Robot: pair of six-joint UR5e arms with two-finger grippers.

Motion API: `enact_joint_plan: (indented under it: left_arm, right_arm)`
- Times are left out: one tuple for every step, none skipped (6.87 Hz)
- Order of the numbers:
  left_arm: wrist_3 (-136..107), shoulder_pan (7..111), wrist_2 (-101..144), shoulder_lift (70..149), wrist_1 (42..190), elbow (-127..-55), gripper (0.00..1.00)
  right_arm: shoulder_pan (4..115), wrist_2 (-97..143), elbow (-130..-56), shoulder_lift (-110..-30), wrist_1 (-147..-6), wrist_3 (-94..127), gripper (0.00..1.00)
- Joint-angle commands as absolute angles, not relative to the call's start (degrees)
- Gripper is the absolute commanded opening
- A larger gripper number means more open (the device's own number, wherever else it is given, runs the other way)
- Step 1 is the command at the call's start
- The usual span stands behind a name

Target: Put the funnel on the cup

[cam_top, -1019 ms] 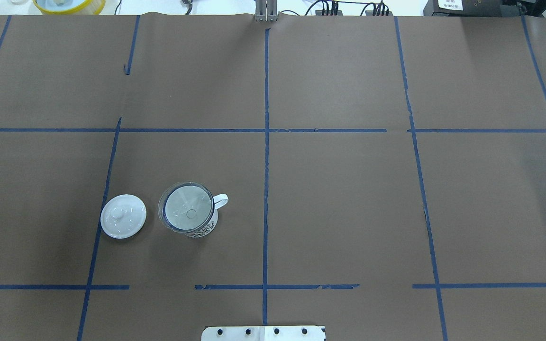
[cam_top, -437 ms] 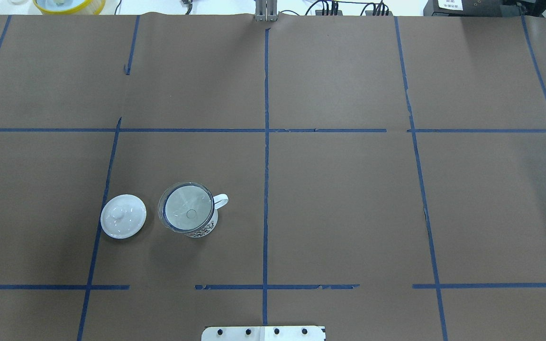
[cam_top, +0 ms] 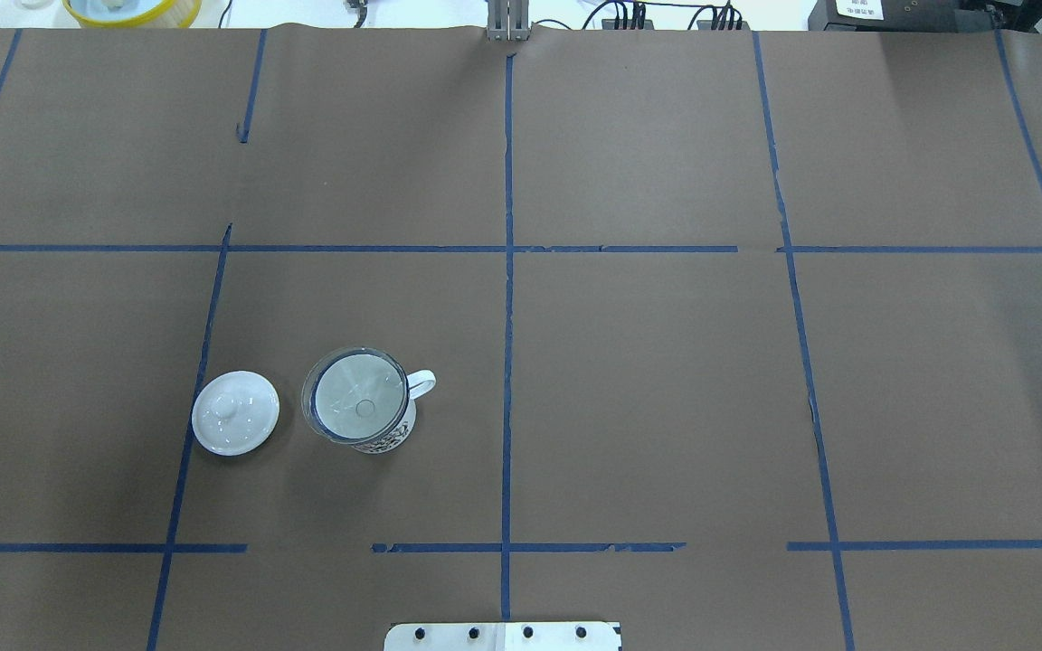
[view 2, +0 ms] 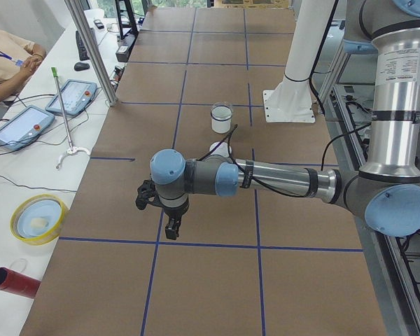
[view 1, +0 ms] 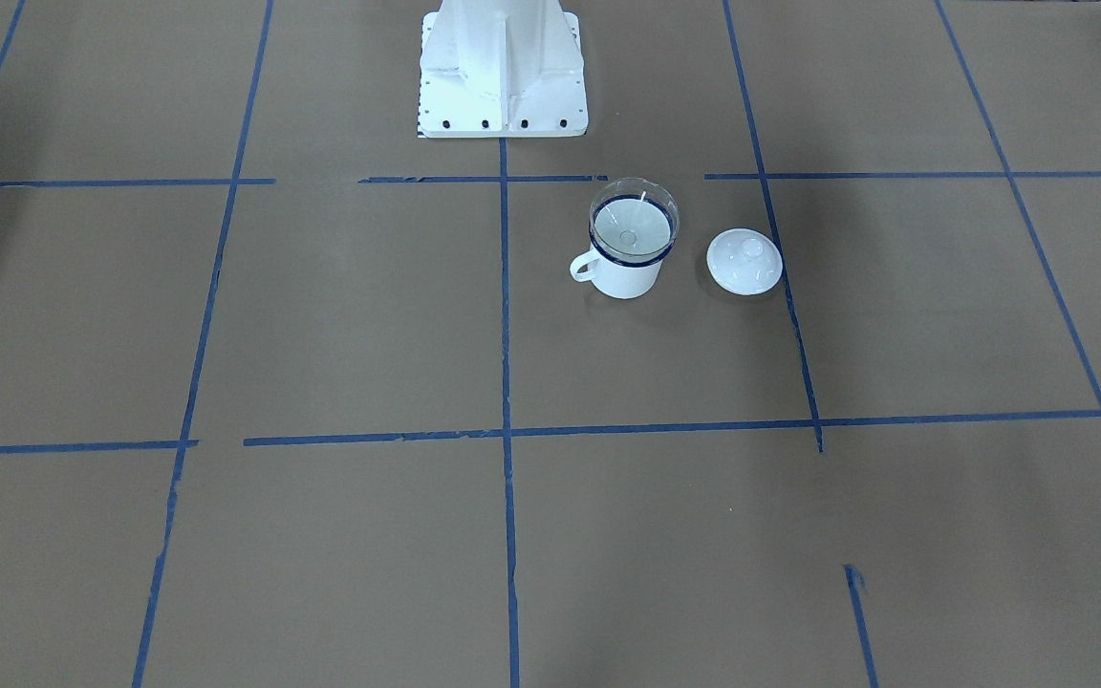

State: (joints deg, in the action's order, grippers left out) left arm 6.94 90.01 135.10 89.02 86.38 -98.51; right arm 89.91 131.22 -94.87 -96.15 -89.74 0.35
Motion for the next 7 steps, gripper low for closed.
enact_joint_plan:
  left_arm:
    - [7.03,89.91,135.61,87.90,86.40,-97.83,1.00]
    - [6.94,90.09,140.23,87.46,86.14,-97.56,1.00]
    - [7.03,90.26,140.71,87.36,86.05,-96.25,1.00]
    - [7.03,90.44,140.54,87.36,86.13,-95.54,1.00]
    - [7.12,90.79,140.36,87.36,86.13,-95.54,1.00]
    - [7.12,90.88,140.27,87.45,86.13,-95.54,1.00]
    - [7.12,90.97,140.27,87.45,86.22,-95.54,1.00]
  right_arm:
    - [89.91,131.22,-94.92,-96.15,-89.74,0.35,1.00]
    - [89.91,131.22,-94.92,-96.15,-89.74,0.35,1.00]
    - [89.91,131.22,-94.92,-96.15,-89.74,0.35,1.00]
    - [89.91,131.22,-94.92,-96.15,-89.74,0.35,1.00]
    - [89.91,131.22,-94.92,-96.15,-89.74,0.35,1.00]
    - [89.91,131.22,-94.92,-96.15,-89.74,0.35,1.00]
    - [89.91,131.22,-94.92,-96.15,-89.74,0.35,1.00]
